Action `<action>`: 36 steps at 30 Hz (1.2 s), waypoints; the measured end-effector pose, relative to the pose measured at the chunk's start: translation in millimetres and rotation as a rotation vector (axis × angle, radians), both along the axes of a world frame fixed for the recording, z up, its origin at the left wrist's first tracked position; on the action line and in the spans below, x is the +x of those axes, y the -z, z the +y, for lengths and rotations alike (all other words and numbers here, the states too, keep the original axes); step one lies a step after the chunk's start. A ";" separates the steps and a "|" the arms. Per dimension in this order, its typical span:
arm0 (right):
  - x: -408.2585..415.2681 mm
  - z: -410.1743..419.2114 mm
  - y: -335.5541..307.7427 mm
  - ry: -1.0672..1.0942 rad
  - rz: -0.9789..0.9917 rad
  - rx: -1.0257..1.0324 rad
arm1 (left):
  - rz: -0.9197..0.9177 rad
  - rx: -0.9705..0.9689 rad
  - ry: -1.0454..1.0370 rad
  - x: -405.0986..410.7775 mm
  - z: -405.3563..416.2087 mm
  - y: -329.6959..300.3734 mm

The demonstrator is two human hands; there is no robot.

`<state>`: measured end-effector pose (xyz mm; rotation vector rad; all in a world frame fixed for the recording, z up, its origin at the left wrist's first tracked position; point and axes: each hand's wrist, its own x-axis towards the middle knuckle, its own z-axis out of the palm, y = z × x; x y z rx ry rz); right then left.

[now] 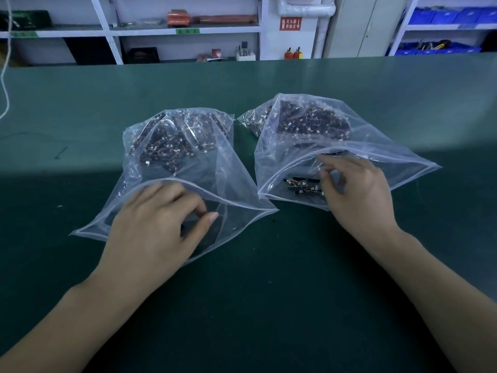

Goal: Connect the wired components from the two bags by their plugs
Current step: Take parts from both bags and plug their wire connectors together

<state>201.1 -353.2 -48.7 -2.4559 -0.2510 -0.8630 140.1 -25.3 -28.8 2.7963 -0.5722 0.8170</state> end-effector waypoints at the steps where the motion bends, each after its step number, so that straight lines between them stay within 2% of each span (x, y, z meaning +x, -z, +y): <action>1: -0.6 2.0 -0.3 0.004 0.010 -0.011 | 0.029 0.020 -0.038 -0.8 1.1 -1.1; 7: -9.3 18.9 -1.9 -0.118 0.024 0.075 | 0.227 0.186 -0.285 -7.3 1.6 -7.6; 10: -14.9 25.8 -3.8 -0.146 0.011 0.082 | 0.328 0.227 -0.327 -10.0 -0.1 -10.5; 18: -24.5 35.1 -7.7 -0.205 0.003 0.097 | 0.276 0.242 -0.291 -8.8 -3.8 -6.4; 27: -27.4 38.9 -4.7 -0.267 -0.041 0.109 | 0.098 0.145 -0.110 -5.2 -4.8 0.2; 31: -26.4 38.4 -4.2 -0.300 -0.054 0.118 | 0.090 0.140 0.019 -2.2 -3.5 1.3; 36: -27.1 38.8 -3.1 -0.344 -0.049 0.145 | 0.076 0.076 0.049 0.3 -0.2 2.7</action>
